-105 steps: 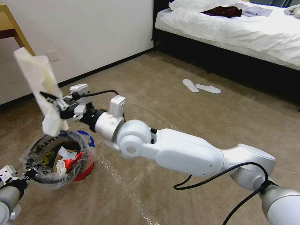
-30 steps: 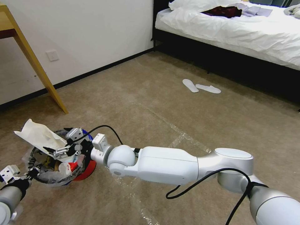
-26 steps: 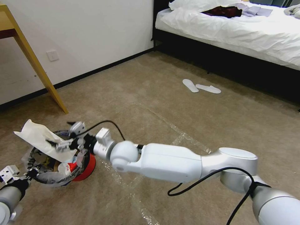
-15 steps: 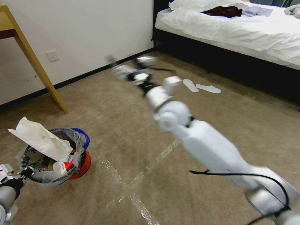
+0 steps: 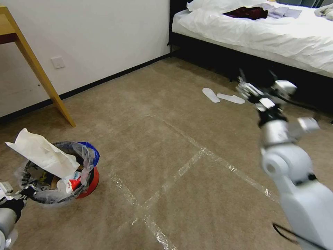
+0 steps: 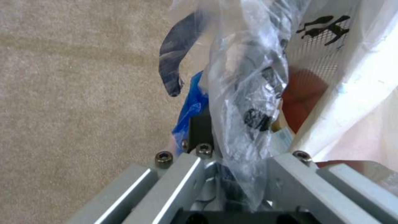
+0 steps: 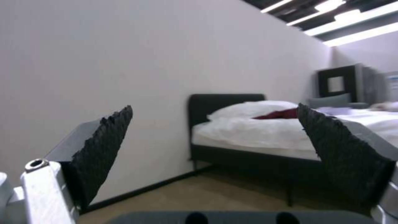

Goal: Pick up the trash bin and place the garbage on the floor into it.

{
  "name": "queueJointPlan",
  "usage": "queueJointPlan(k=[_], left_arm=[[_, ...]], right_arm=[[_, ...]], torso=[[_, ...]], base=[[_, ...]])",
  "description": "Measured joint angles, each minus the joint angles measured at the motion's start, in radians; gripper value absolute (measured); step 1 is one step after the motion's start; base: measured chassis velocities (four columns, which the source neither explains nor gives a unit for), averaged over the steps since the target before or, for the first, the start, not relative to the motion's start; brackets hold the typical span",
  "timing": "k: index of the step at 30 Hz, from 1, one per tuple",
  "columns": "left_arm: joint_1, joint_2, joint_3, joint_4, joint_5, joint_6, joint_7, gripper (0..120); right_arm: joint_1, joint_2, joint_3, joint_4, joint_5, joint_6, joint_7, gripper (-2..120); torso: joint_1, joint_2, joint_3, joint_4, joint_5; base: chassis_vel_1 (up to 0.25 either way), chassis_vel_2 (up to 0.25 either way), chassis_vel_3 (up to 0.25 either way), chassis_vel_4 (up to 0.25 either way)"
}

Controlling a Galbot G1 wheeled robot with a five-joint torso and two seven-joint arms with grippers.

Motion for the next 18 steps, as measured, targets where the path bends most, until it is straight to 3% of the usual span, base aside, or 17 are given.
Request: queueJointPlan(k=[8,18], left_arm=[[0.005,-0.008,0.001,-0.011,0.000,0.001,0.001,0],[0.016,0.001,0.002,-0.023,0.001,0.002,0.009,0]], right_arm=[[-0.157,0.110,0.020,0.010,-0.114,0.006,0.013,100],[-0.208,0.162,-0.011,-0.054,-0.169,0.043,0.016,100]], torso=[[0.000,0.000,0.000,0.0000,-0.0003],[0.000,0.000,0.000,0.0001,-0.0003]], base=[[0.000,0.000,0.000,0.000],[0.000,0.000,0.000,0.000]])
